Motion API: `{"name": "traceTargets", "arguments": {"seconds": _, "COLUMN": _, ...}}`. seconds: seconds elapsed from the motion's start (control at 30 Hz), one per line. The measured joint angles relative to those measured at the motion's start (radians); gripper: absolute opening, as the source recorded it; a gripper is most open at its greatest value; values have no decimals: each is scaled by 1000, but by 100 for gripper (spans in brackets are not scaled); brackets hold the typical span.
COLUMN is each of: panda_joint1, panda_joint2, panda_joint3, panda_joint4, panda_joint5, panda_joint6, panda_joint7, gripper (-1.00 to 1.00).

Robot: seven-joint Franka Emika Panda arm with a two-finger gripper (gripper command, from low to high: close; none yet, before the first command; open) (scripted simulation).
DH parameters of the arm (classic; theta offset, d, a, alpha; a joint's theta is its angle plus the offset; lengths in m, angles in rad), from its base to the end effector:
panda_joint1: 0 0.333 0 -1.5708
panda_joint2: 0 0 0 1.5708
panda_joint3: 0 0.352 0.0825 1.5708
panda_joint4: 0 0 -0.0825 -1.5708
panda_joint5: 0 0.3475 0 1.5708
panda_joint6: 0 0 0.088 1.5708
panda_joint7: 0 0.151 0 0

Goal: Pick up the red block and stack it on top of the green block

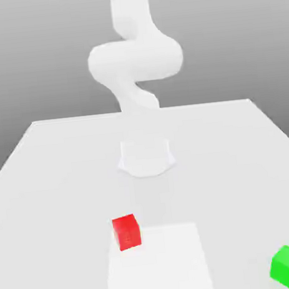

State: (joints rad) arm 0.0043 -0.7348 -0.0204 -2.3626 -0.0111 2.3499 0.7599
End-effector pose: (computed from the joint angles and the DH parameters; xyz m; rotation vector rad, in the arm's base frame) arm 0.3427 -0.0086 0.6568 -2.5181 1.0219 -0.9535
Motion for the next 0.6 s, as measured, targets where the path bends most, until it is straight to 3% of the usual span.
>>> {"name": "traceTargets", "arguments": {"seconds": 0.47, "panda_joint1": 13, "panda_joint2": 459, "panda_joint3": -146, "panda_joint4": -416, "panda_joint5": -50, "panda_joint6": 340, "panda_joint7": -297, "gripper": 0}}
{"name": "traceTargets", "arguments": {"seconds": 0.6, "panda_joint1": 15, "panda_joint2": 662, "panda_joint3": -177, "panda_joint4": -521, "panda_joint5": -21, "panda_joint6": 488, "panda_joint7": -415, "gripper": 0}}
